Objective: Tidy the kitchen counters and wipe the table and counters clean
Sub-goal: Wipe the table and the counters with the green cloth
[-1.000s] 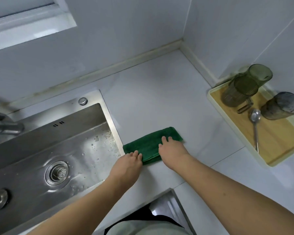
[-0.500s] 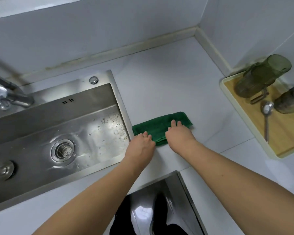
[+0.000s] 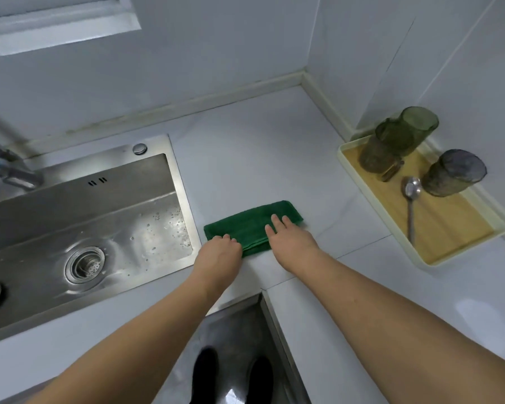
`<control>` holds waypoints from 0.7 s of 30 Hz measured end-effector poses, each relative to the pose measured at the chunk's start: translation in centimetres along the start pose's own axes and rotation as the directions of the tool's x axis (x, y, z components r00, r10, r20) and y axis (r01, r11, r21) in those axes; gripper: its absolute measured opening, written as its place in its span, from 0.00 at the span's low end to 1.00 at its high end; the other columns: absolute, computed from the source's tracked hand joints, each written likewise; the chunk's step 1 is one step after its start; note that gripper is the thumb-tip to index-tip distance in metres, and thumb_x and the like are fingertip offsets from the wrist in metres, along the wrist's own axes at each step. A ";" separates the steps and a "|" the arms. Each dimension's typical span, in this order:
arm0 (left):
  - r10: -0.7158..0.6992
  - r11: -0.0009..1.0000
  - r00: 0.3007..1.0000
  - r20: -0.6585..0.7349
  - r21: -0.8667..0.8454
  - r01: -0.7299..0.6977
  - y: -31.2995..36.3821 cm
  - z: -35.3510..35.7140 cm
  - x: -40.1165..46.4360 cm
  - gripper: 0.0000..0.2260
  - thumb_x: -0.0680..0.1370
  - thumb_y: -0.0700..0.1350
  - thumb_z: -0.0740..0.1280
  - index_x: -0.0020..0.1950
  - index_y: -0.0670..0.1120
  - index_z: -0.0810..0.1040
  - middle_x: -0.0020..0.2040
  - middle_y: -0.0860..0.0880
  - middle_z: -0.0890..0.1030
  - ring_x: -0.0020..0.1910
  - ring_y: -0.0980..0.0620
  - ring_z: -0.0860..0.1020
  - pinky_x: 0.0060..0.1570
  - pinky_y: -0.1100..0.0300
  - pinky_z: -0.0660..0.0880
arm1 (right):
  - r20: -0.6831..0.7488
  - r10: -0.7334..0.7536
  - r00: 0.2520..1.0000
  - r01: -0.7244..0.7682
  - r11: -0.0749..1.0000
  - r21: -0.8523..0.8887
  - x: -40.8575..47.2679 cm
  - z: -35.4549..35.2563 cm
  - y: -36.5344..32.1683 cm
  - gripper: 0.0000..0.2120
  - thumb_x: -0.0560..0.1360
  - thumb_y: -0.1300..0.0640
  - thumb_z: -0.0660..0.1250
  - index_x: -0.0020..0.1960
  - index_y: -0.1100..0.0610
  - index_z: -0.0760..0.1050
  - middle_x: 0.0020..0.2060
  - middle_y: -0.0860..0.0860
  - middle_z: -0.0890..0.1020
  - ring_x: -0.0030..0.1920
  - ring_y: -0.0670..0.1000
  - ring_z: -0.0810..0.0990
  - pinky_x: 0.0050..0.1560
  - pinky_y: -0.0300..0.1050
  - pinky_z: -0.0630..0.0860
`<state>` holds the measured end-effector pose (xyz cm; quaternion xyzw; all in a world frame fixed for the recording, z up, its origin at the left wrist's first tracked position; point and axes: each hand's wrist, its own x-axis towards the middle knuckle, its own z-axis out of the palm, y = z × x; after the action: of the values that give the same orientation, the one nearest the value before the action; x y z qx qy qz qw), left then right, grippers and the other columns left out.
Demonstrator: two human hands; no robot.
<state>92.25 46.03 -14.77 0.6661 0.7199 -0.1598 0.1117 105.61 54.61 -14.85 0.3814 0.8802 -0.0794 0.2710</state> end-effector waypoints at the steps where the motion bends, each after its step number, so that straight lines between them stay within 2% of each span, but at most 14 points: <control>1: 0.017 1.000 1.000 -0.001 0.014 -0.017 0.8 -0.3 0.4 0.12 0.78 0.34 0.56 0.56 0.41 0.75 0.53 0.44 0.77 0.51 0.45 0.75 0.41 0.56 0.65 | -0.004 0.011 1.000 -0.011 1.000 0.016 -0.1 0.2 0.7 0.30 0.79 0.67 0.51 0.78 0.59 0.44 0.78 0.57 0.44 0.77 0.58 0.47 0.71 0.52 0.60; 7: 0.072 0.997 0.997 -0.027 0.026 -0.072 5.9 -1.5 3.4 0.11 0.78 0.35 0.57 0.55 0.41 0.77 0.52 0.44 0.78 0.50 0.45 0.75 0.40 0.56 0.67 | 0.041 0.071 0.997 -0.074 0.995 0.067 -0.3 0.9 6.9 0.35 0.76 0.72 0.54 0.78 0.54 0.48 0.78 0.51 0.44 0.77 0.55 0.47 0.69 0.54 0.66; 12: 0.137 0.990 0.986 -0.092 0.034 -0.135 11.3 -3.2 7.4 0.11 0.78 0.36 0.58 0.55 0.42 0.77 0.52 0.45 0.78 0.43 0.48 0.69 0.41 0.58 0.66 | 0.111 0.163 0.980 -0.166 0.986 0.020 -0.2 1.4 13.9 0.37 0.76 0.72 0.57 0.78 0.52 0.48 0.78 0.50 0.43 0.77 0.55 0.48 0.70 0.57 0.65; 17: 0.196 0.976 0.973 -0.122 0.118 -0.182 14.7 -3.8 9.9 0.11 0.78 0.36 0.57 0.52 0.43 0.78 0.50 0.46 0.80 0.50 0.46 0.75 0.41 0.58 0.64 | 0.089 0.211 0.973 -0.214 0.977 0.019 0.4 2.6 17.4 0.37 0.75 0.72 0.57 0.78 0.52 0.48 0.78 0.52 0.44 0.77 0.56 0.50 0.71 0.55 0.64; 21: 0.164 0.986 0.981 -0.104 0.057 -0.159 15.1 -3.5 8.7 0.11 0.79 0.37 0.57 0.56 0.42 0.76 0.52 0.45 0.78 0.51 0.47 0.74 0.41 0.58 0.66 | 0.079 0.212 0.974 -0.218 0.973 0.073 -1.0 3.6 17.0 0.36 0.75 0.73 0.55 0.78 0.54 0.48 0.78 0.53 0.44 0.77 0.56 0.48 0.70 0.54 0.66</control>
<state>106.65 56.34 -16.05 0.7326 0.6644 -0.1311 0.0687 119.84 64.62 -16.19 0.4822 0.8197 -0.0985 0.2931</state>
